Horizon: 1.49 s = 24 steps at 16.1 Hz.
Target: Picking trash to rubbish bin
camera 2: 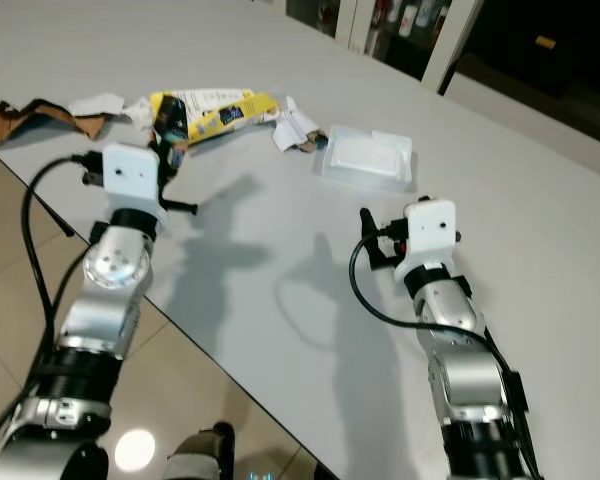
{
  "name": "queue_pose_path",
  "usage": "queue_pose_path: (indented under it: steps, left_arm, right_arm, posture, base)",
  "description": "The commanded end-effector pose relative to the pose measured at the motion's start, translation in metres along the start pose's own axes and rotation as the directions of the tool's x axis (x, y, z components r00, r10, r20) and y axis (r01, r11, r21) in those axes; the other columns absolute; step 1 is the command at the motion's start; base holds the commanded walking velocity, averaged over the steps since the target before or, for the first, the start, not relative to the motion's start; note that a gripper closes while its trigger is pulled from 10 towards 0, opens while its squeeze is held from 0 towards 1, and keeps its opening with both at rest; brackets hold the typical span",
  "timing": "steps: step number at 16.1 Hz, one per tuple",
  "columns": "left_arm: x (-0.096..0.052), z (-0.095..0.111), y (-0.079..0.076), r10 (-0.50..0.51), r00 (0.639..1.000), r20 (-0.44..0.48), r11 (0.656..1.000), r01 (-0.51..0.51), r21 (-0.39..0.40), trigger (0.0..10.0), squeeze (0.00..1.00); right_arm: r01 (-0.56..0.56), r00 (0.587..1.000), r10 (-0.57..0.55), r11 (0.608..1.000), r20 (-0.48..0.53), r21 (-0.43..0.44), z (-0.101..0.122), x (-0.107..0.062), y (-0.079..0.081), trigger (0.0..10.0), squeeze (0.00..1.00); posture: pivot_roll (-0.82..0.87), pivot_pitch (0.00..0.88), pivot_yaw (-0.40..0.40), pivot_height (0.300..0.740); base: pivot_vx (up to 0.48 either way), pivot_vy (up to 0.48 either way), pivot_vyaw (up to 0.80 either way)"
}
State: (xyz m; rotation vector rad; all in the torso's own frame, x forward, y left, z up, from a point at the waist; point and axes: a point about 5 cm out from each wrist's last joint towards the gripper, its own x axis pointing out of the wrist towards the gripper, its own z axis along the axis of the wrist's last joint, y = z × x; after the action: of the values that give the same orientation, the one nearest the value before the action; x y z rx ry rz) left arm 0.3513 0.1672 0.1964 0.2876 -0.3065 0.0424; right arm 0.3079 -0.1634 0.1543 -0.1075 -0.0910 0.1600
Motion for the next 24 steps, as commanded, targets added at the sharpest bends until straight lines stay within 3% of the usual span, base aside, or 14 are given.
queue_pose_path:
  steps: [1,7,10,24]
  left_arm:
    - [0.002,0.009,0.002,-0.009,0.999,0.03,1.0,0.009,-0.003,10.0,0.0]
    - [-0.004,0.007,0.011,0.001,1.0,0.017,1.0,-0.002,0.022,10.0,0.0]
    - [-0.005,0.006,0.012,0.005,1.0,0.012,1.0,-0.005,0.022,10.0,0.0]
    - [-0.008,0.005,0.019,0.016,1.0,-0.003,0.999,-0.016,0.049,10.0,0.0]
  right_arm:
    - [0.009,1.0,-0.009,1.0,0.002,-0.021,-0.001,0.002,-0.009,10.0,0.0]
    - [-0.014,1.0,0.014,0.998,0.009,-0.062,0.002,0.014,-0.023,10.0,0.0]
    - [-0.024,1.0,0.025,0.998,0.013,-0.061,0.001,0.015,-0.019,10.0,0.0]
    - [-0.025,1.0,0.025,0.997,-0.005,-0.073,-0.009,0.013,-0.024,10.0,0.0]
  posture:
    - [0.31,0.227,-0.106,0.74]
    - [0.34,0.247,-0.114,0.74]
    - [0.34,0.245,-0.115,0.74]
    - [0.35,0.268,-0.116,0.74]
  base:
    - [0.364,0.0,0.0]
    - [0.395,0.0,0.0]
    - [0.344,0.0,0.0]
    - [0.0,0.0,0.0]
